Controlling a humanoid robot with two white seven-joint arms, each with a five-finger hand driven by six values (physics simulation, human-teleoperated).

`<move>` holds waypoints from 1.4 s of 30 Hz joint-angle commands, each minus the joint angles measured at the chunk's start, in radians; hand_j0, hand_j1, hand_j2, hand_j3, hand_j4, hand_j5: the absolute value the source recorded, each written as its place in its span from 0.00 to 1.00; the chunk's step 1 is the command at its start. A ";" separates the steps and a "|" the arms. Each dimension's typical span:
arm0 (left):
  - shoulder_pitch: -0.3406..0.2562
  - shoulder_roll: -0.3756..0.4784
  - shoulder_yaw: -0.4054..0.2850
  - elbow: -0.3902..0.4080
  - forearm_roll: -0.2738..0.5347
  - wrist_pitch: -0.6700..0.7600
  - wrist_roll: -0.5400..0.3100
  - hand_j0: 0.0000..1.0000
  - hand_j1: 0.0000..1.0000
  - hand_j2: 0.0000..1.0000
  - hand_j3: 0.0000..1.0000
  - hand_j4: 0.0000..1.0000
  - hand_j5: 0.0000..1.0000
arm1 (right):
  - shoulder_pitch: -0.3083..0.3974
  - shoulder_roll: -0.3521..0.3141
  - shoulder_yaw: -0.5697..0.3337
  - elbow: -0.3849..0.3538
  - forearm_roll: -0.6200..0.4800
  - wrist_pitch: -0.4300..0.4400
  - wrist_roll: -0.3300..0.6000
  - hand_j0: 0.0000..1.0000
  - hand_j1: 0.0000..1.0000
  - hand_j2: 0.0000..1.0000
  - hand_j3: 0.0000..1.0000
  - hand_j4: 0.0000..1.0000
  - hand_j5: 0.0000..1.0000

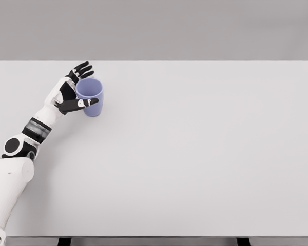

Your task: Flip the cup with left arm and place it on the table

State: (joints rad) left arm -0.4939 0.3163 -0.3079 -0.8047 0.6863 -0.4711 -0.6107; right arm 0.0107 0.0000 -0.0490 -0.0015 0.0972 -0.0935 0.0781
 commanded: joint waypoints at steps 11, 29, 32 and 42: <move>0.012 0.015 0.004 -0.016 0.007 -0.070 0.000 1.00 1.00 1.00 1.00 1.00 1.00 | 0.000 0.000 0.000 0.000 -0.001 0.000 0.000 1.00 1.00 1.00 1.00 1.00 1.00; 0.100 0.078 0.073 -0.070 0.016 -0.140 0.000 1.00 1.00 1.00 1.00 1.00 1.00 | -0.002 0.000 0.000 0.000 -0.001 0.000 0.000 1.00 1.00 1.00 1.00 1.00 1.00; 0.100 0.081 0.076 -0.073 0.016 -0.140 0.000 1.00 1.00 1.00 1.00 1.00 1.00 | 0.000 0.000 0.000 0.000 0.001 0.000 0.000 1.00 1.00 1.00 1.00 1.00 1.00; 0.130 0.262 0.101 -0.073 -0.037 -0.140 0.000 1.00 1.00 1.00 1.00 1.00 1.00 | -0.002 0.000 0.000 0.000 -0.001 0.000 0.000 1.00 1.00 1.00 1.00 1.00 1.00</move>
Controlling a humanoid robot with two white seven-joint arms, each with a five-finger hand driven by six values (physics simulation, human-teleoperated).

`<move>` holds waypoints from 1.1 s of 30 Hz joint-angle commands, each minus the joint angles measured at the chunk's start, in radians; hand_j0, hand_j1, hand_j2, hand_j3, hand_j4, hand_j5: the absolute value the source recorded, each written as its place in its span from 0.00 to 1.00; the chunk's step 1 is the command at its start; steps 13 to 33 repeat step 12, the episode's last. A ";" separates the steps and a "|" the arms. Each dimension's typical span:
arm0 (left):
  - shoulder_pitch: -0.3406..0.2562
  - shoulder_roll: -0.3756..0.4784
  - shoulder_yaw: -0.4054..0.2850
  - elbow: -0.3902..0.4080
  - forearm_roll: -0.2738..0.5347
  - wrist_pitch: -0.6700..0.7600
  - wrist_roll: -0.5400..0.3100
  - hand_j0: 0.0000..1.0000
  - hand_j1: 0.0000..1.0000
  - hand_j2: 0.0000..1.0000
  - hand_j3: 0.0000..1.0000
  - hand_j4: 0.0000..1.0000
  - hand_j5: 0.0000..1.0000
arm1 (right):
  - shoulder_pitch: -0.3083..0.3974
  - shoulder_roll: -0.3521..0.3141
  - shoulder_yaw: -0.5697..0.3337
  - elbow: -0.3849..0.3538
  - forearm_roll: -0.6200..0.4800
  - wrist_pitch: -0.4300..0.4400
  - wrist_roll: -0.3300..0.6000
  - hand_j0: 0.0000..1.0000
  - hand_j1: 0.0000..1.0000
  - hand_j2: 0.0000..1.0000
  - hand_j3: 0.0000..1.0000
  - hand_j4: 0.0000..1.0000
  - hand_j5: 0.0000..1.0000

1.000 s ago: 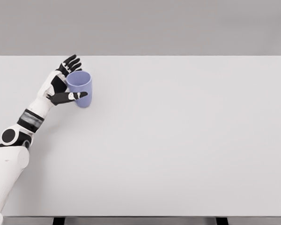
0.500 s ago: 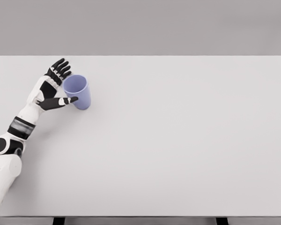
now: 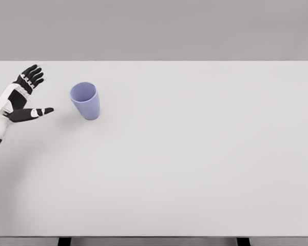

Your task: Flip the cup with left arm and place it on the table

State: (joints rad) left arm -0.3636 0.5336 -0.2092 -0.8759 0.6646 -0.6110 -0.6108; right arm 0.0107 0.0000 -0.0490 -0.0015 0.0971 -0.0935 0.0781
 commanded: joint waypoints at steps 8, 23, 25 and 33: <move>0.008 0.085 0.005 0.009 -0.177 0.000 0.000 1.00 1.00 1.00 1.00 1.00 1.00 | -0.002 0.000 0.000 0.000 0.001 0.000 0.000 1.00 1.00 1.00 1.00 1.00 1.00; 0.008 0.086 0.005 0.015 -0.178 0.000 0.000 1.00 1.00 1.00 1.00 1.00 1.00 | 0.000 0.000 0.000 0.000 0.000 0.000 0.000 1.00 1.00 1.00 1.00 1.00 1.00; 0.008 0.086 0.005 0.015 -0.178 0.000 0.000 1.00 1.00 1.00 1.00 1.00 1.00 | 0.000 0.000 0.000 0.000 0.000 0.000 0.000 1.00 1.00 1.00 1.00 1.00 1.00; 0.008 0.086 0.005 0.015 -0.178 0.000 0.000 1.00 1.00 1.00 1.00 1.00 1.00 | 0.000 0.000 0.000 0.000 0.000 0.000 0.000 1.00 1.00 1.00 1.00 1.00 1.00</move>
